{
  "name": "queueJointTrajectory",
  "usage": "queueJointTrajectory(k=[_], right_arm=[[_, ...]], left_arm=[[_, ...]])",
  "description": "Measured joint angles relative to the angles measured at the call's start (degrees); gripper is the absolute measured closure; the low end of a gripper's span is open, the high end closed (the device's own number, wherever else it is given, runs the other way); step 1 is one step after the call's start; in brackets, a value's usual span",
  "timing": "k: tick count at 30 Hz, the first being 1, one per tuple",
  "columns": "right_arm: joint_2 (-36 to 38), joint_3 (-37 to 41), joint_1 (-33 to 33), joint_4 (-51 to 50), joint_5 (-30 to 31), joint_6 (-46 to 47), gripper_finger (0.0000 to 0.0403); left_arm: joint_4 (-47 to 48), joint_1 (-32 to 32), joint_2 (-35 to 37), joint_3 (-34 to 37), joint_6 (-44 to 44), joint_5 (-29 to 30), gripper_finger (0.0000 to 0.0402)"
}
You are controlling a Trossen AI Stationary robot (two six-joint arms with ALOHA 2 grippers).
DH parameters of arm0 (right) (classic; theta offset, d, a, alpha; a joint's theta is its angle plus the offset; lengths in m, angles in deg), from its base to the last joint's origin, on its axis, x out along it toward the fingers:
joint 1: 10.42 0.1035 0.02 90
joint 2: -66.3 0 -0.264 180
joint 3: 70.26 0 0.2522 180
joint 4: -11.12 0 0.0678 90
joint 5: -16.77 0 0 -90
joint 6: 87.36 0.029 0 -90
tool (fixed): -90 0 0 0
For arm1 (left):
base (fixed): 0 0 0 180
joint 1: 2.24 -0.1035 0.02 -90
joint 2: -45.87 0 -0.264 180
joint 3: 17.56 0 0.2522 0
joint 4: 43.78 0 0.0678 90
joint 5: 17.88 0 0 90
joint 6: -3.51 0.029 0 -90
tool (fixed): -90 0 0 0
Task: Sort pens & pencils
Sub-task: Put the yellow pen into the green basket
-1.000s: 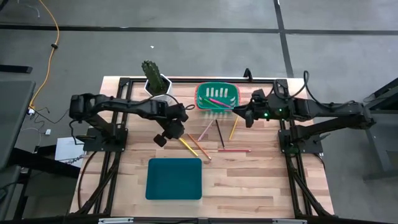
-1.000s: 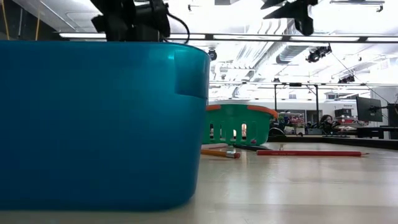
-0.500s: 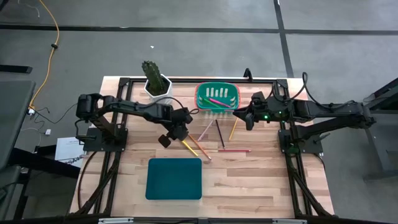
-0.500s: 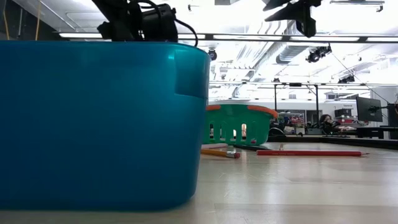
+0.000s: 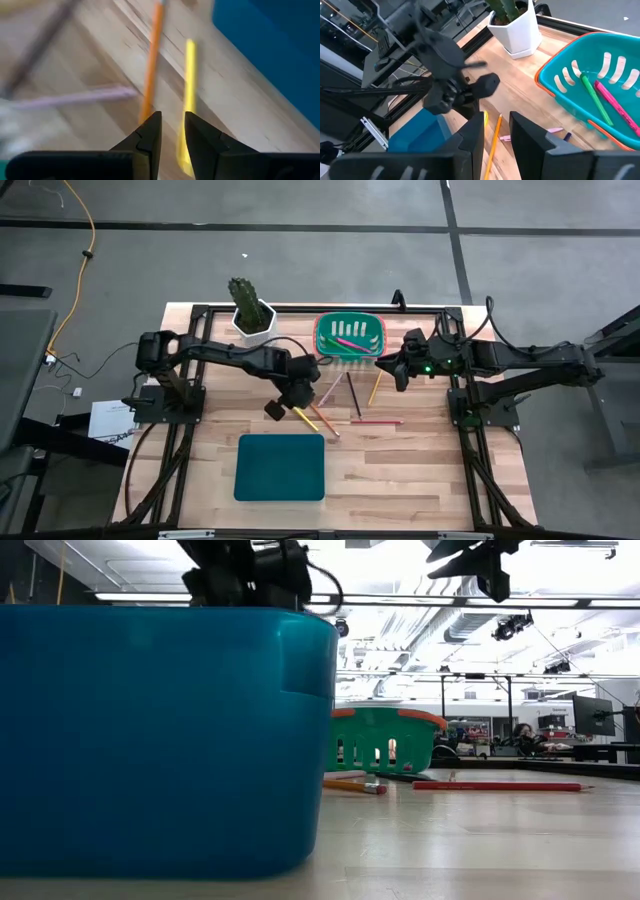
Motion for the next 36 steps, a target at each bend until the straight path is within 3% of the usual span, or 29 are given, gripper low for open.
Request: queueJointTrajectory(k=[15,20,36], right_arm=[[0.0,0.0,0.0,-1.9,-1.4,-1.4,0.032],[0.0,0.0,0.0,-2.4,-1.4,-1.5,0.032],[0.0,0.0,0.0,-2.8,-1.4,-2.6,0.032]], left_arm=[[2.7,2.2,-4.0,-2.5,-2.7,-1.2,0.033],[2.7,2.2,-4.0,-2.5,-5.1,2.7,0.033],[3.9,2.2,-3.9,-2.5,-6.2,3.5,0.033]])
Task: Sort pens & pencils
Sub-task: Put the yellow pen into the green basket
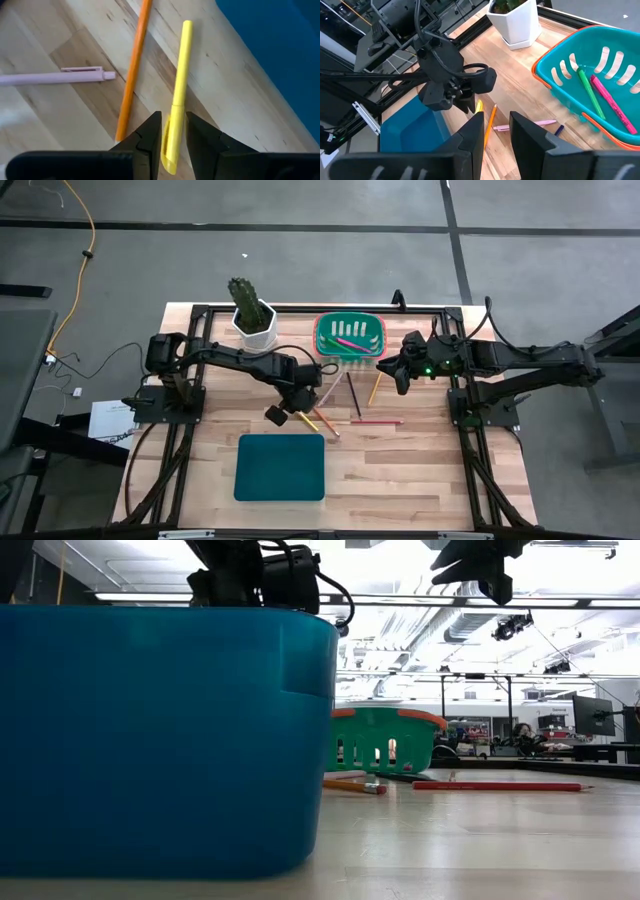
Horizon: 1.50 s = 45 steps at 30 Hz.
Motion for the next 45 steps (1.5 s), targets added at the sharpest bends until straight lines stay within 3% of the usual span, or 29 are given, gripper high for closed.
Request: queueJointTrajectory(k=[7,19,45], right_arm=[[0.0,0.0,0.0,0.0,0.0,-0.2,0.032],[0.0,0.0,0.0,0.0,0.0,-0.8,0.032],[0.0,0.0,0.0,0.0,0.9,-1.4,0.032]], left_arm=[[0.9,0.0,0.0,0.0,2.4,-1.6,0.0325],[1.6,0.0,0.1,0.0,3.0,-0.1,0.0245],[1.8,0.0,0.0,0.0,6.8,1.4,0.0241]])
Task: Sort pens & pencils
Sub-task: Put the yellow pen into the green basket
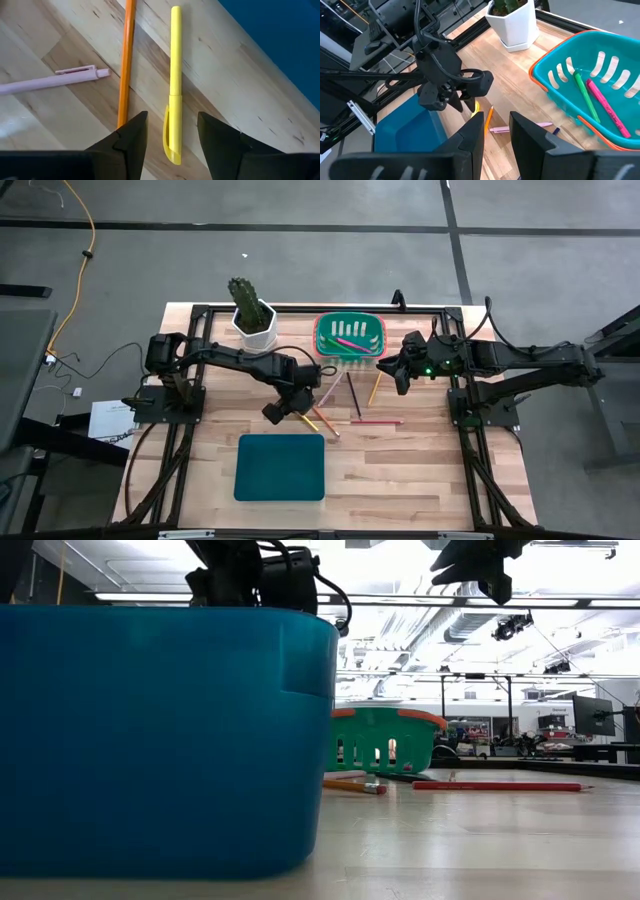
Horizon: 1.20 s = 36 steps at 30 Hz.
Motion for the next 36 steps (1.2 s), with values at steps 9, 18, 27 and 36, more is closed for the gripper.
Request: queueJointTrajectory(k=[9,18,27,36], right_arm=[[0.0,0.0,-0.1,0.0,0.1,0.1,0.032],[0.0,0.0,-0.1,0.0,0.2,0.1,0.032],[0.0,0.0,-0.1,0.2,0.2,0.0,0.032],[0.0,0.0,-0.1,0.1,0.3,0.1,0.032]], left_arm=[[-0.9,1.5,-0.1,0.0,2.0,1.1,0.0241],[0.3,1.5,-1.4,0.0,2.6,1.5,0.0241],[-0.4,1.5,-2.8,-0.1,3.1,2.8,0.0241],[-0.3,1.5,-4.9,0.0,3.1,3.9,0.0241]])
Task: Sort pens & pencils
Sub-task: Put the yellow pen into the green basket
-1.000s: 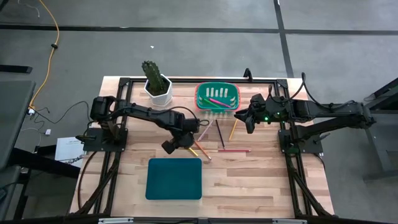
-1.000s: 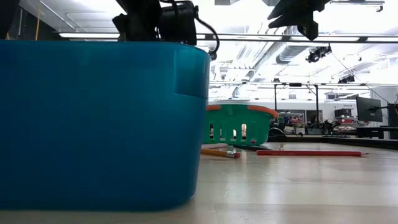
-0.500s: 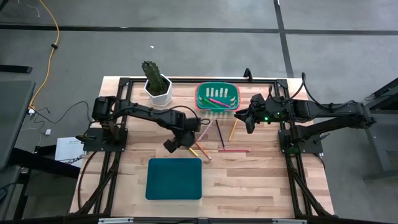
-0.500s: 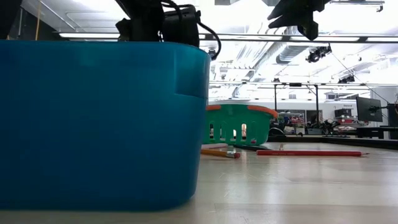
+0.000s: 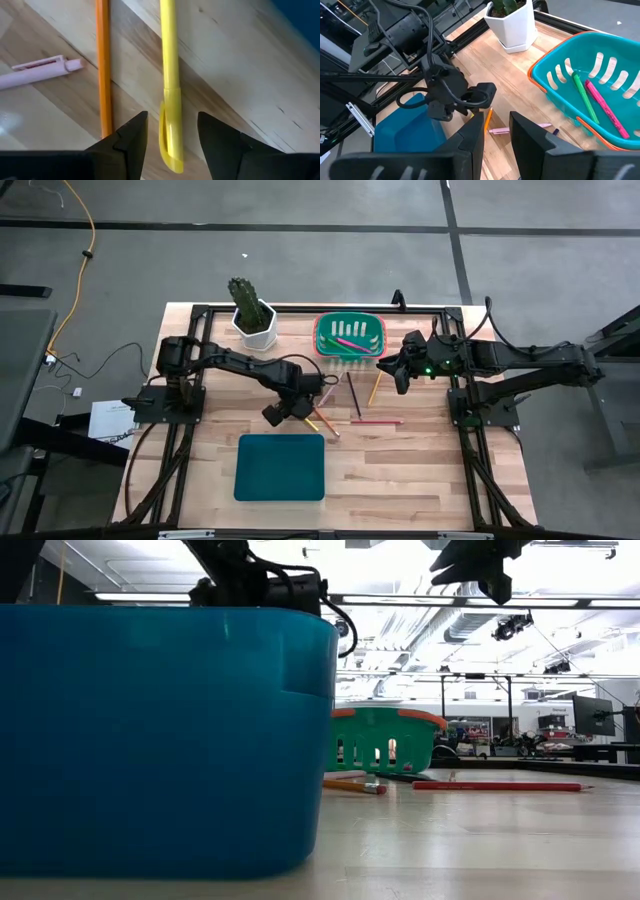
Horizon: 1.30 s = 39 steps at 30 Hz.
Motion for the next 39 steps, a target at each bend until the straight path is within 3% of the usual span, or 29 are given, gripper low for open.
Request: queueJointTrajectory(k=[23,34,39], right_arm=[[0.0,0.0,0.0,-0.1,0.0,-0.2,0.032],[0.0,0.0,0.0,-0.2,0.0,-0.2,0.032],[0.0,0.0,0.0,-0.2,0.0,-0.2,0.032]], left_arm=[[-1.1,0.0,-1.1,0.0,0.2,-0.3,0.0241],[-0.4,0.0,-1.2,0.0,0.3,-1.0,0.0298],[0.4,0.0,-1.2,0.0,0.2,-1.4,0.0305]])
